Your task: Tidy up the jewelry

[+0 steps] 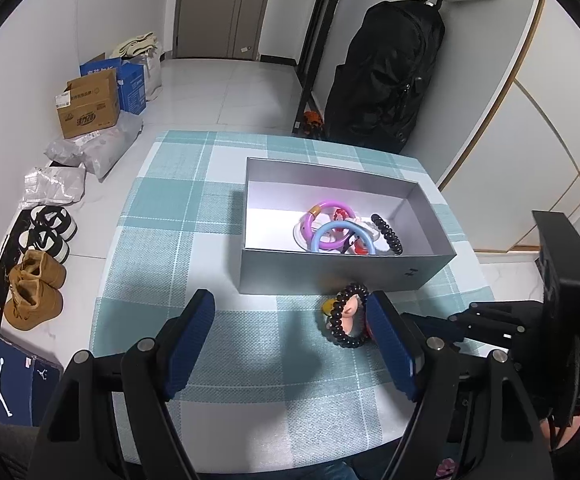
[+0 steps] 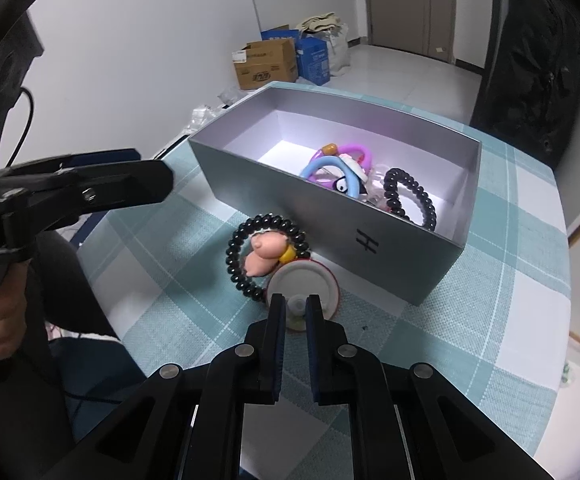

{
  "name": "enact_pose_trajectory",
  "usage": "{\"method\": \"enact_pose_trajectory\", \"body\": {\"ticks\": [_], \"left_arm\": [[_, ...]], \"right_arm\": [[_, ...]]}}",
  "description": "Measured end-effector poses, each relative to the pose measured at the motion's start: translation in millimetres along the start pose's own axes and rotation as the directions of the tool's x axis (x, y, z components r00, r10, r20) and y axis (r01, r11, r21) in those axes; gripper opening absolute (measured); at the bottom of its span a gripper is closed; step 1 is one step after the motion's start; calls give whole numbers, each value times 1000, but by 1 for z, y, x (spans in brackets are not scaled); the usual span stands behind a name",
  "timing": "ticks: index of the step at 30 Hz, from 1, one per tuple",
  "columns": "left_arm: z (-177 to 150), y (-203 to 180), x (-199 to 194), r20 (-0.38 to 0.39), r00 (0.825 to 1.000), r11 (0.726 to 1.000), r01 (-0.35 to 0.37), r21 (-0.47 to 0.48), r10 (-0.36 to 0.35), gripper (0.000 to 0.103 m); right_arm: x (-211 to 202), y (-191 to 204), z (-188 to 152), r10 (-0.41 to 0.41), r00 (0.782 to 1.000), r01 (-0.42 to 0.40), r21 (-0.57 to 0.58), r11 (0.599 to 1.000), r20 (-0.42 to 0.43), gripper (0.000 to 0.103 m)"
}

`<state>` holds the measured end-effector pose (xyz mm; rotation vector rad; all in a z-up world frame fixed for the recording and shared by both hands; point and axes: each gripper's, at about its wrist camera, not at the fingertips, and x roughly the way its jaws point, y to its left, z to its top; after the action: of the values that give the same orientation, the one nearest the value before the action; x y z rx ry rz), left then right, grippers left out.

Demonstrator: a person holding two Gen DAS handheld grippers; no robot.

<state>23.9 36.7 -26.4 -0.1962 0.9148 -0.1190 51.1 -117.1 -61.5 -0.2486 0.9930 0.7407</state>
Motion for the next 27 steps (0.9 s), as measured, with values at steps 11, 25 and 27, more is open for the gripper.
{"method": "enact_pose_trajectory", "body": {"ticks": [11, 25, 27], "left_arm": [[-7, -19, 3, -16, 1000, 995, 11, 94, -9, 75], [-18, -64, 21, -98, 993, 969, 88, 232, -67, 75], [-20, -72, 24, -102, 993, 964, 77, 256, -52, 74]], "right_arm": [[-7, -8, 4, 32, 999, -33, 46, 998, 25, 8], [-57, -46, 0, 83, 981, -125, 240, 963, 176, 8], [-63, -51, -2, 90, 977, -139, 258, 956, 191, 8]]}}
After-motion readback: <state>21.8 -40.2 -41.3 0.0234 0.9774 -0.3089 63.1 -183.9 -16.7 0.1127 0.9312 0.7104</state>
